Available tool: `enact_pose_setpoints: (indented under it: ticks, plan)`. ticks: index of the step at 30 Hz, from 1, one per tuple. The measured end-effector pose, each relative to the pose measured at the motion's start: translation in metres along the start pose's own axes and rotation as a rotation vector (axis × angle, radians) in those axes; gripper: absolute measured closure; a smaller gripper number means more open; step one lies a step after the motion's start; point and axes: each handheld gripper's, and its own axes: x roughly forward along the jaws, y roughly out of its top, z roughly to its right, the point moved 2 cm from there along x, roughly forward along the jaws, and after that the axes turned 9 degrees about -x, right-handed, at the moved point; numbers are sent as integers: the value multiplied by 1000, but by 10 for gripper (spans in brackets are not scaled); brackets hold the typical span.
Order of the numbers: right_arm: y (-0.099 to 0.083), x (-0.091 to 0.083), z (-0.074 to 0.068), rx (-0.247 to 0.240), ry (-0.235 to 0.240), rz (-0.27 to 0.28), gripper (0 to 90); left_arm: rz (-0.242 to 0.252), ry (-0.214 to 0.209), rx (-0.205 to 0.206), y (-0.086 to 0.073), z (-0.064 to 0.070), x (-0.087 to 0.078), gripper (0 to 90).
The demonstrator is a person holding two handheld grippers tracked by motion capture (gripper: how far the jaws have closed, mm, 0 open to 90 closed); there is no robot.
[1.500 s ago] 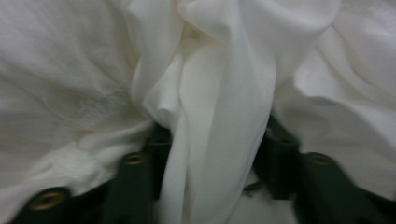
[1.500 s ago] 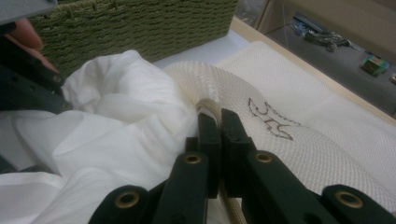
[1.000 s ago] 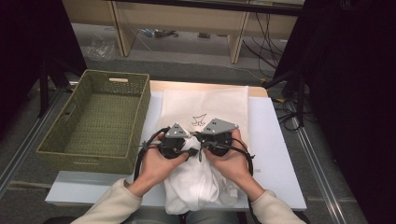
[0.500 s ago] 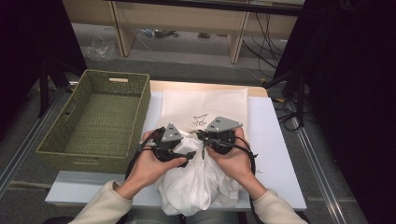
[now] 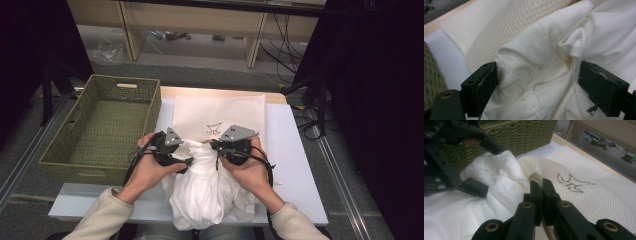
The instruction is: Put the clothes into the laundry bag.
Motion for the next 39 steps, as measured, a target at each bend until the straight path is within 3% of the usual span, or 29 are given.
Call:
enact_pose_setpoints:
  ticks: [3,4,5,6,10,11,12,15,16,18,19,20,21,22,23,24,26,27,28,29,30,32,35,38,39]
  plan:
    - [-1,1,1,6,-1,-4,896,-34,-53,-55,-4,8,10,396]
    - [-2,2,1,9,-3,-8,896,-40,-76,-56,-4,10,11,505]
    - [-3,2,2,5,-10,-7,896,-39,-81,-54,-3,13,9,683]
    - [-3,2,1,14,-9,-10,896,-42,-84,-51,-2,15,7,741]
    - [-3,3,2,9,-19,-9,896,6,-189,-83,10,28,-16,815]
    - [-3,3,0,39,-17,-19,896,26,-218,-89,14,34,-22,820]
    - [-3,3,1,30,-30,-11,896,34,-238,-82,16,38,-26,822]
    - [-1,2,1,21,-36,3,896,90,-307,-114,25,57,-29,823]
    - [0,1,1,25,-40,10,896,86,-314,-96,27,60,-27,822]
    - [1,0,0,17,-42,8,896,83,-285,-59,30,63,-18,821]
    - [1,-1,-1,13,-40,10,897,78,-250,-37,31,61,-11,821]
    - [1,-1,-3,26,-33,14,897,74,-218,-66,30,60,-2,821]
    - [2,-1,-3,12,-31,18,897,60,-202,-65,30,57,7,821]
    - [3,-2,-5,30,-15,20,897,36,-171,-39,29,51,17,820]
    - [4,-2,-7,36,23,20,897,31,-152,-44,28,47,24,817]
    - [4,-2,-8,34,26,21,897,44,-136,-85,27,44,30,809]
    - [5,-3,-9,20,23,13,897,41,-140,-89,25,41,32,768]
    - [3,-2,-6,31,15,13,897,32,-170,-70,24,40,30,661]
    - [3,-2,-6,31,15,13,897,39,-180,-68,23,40,26,661]
    - [2,-3,-2,19,6,20,897,73,-188,-120,22,41,20,578]
    - [1,-4,0,38,-1,21,897,82,-191,-128,21,40,15,490]
    - [1,-6,4,43,-14,24,896,110,-201,-110,18,39,-6,352]
    - [2,-9,7,50,-24,25,896,125,-237,-82,11,39,-33,256]
    - [2,-8,8,39,-30,26,896,120,-186,-33,0,33,-44,231]
    - [2,-8,8,46,-29,21,896,90,-163,-43,-7,29,-42,228]
